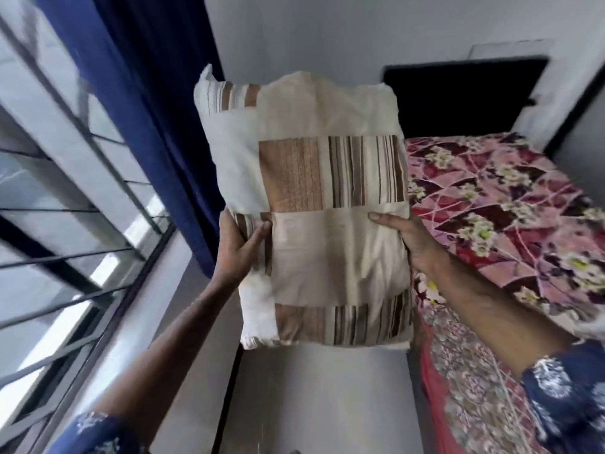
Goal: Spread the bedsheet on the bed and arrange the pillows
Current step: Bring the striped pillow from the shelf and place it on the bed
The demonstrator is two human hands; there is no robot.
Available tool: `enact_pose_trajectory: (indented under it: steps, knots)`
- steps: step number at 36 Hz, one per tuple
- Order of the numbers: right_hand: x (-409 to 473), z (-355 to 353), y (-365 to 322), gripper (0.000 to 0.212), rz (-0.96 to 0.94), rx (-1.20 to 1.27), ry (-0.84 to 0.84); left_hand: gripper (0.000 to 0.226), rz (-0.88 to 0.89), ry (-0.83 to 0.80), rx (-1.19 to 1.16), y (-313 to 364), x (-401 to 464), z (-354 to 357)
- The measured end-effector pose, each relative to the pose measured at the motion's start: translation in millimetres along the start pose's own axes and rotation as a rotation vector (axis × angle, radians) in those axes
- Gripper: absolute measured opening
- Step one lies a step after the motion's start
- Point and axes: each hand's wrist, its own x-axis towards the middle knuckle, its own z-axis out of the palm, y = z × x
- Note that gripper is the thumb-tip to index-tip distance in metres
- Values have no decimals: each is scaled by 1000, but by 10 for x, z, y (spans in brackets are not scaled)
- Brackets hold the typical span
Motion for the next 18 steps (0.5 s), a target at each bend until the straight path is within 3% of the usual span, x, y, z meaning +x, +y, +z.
enact_pose_trajectory:
  steps: [8,12,18]
  knots:
    - [308,-105,13,44,-81,9,236,48,13,-202,-141,-199,886,462]
    - [520,-270,32,35,-63,49,330,40,40,-289,-197,-207,1287,796]
    - [1089,-628,58,41,-61,129,412,64,-2,-411,-205,-517,2019,1410]
